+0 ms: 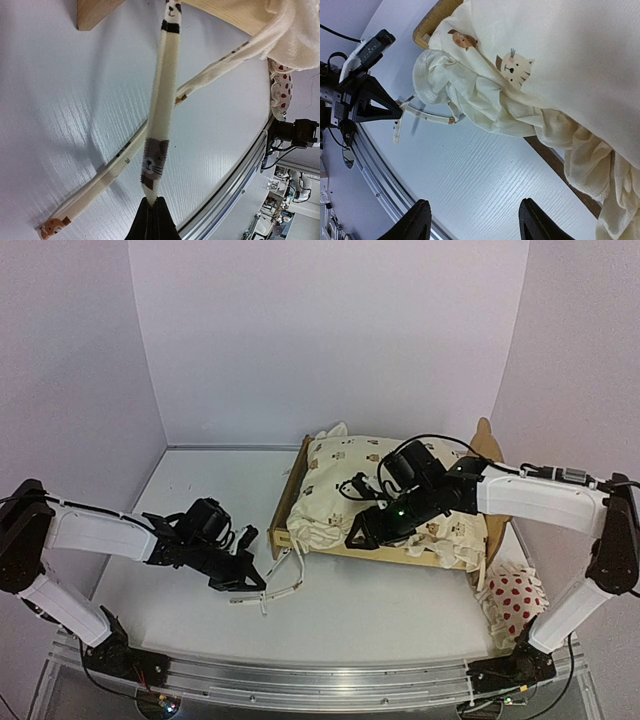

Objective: Set up the pet bed

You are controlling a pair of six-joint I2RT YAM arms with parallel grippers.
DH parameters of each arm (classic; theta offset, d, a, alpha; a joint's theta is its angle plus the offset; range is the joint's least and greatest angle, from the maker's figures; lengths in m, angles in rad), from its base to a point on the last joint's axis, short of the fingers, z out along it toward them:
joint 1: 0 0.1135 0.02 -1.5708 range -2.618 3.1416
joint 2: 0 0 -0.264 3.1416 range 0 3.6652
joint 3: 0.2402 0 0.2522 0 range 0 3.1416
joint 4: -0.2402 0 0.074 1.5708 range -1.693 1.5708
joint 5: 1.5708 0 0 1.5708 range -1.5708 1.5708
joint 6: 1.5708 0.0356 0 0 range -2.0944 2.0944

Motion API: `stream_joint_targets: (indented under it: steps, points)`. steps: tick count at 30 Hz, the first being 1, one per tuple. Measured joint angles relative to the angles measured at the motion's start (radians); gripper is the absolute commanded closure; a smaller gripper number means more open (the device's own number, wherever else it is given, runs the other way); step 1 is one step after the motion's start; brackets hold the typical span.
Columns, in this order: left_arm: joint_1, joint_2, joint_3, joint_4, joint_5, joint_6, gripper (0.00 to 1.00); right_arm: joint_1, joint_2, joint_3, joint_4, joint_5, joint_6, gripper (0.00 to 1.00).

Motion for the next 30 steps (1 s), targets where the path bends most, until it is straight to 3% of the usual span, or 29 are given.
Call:
stream_joint_targets:
  steps: [7, 13, 20, 30]
  points:
    - [-0.017, 0.086, -0.033, 0.107, 0.03, -0.038, 1.0, 0.0, 0.039, 0.0, 0.059, -0.07, -0.013, 0.39]
    - [-0.029, 0.117, -0.044, 0.14, 0.04, -0.053, 0.81, 0.0, 0.067, -0.002, 0.105, -0.122, -0.025, 0.39]
    - [-0.041, 0.052, -0.047, 0.051, -0.017, -0.051, 0.63, 0.0, 0.068, -0.002, 0.129, -0.145, -0.038, 0.39]
    - [-0.04, -0.128, -0.024, -0.169, -0.246, -0.052, 0.6, 0.001, 0.068, -0.026, 0.139, -0.149, -0.045, 0.39]
